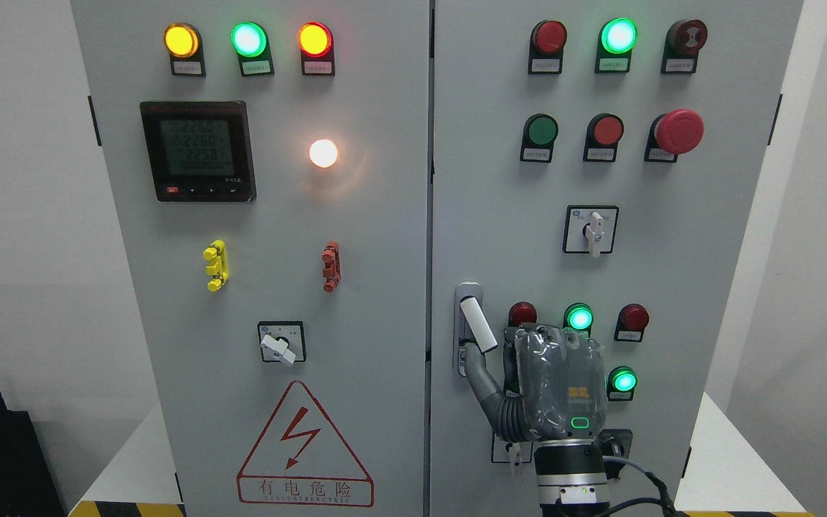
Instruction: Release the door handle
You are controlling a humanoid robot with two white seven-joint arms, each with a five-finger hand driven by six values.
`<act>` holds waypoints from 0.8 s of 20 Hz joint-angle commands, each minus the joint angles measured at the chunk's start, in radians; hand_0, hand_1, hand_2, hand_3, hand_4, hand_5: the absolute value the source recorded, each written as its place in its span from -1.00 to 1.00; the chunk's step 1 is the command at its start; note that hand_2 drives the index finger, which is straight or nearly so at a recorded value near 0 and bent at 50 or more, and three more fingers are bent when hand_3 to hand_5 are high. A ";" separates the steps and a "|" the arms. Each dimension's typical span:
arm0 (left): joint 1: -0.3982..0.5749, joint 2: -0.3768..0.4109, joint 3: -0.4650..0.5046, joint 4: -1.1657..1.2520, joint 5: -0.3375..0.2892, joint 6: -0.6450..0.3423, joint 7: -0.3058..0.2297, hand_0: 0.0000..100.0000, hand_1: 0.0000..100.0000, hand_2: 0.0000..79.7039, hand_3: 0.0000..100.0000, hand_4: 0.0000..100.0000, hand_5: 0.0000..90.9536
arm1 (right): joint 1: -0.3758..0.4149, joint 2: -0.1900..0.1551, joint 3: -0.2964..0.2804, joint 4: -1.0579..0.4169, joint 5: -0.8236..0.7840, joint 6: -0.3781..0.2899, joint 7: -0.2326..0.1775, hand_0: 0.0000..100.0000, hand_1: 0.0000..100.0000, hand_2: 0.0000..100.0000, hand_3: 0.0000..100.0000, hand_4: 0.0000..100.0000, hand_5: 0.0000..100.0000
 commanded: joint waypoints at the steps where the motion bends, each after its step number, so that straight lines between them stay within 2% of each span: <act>1: 0.000 0.000 -0.012 -0.015 0.000 0.000 -0.001 -0.76 -0.22 -1.00 -1.00 -1.00 -1.00 | 0.003 0.001 -0.011 -0.004 -0.002 -0.001 0.000 0.06 -0.05 1.00 1.00 1.00 0.94; 16: 0.000 0.000 -0.012 -0.015 0.000 0.000 -0.001 -0.76 -0.22 -1.00 -1.00 -1.00 -1.00 | -0.008 0.000 -0.025 -0.002 -0.003 -0.002 0.002 0.05 -0.06 1.00 1.00 1.00 0.94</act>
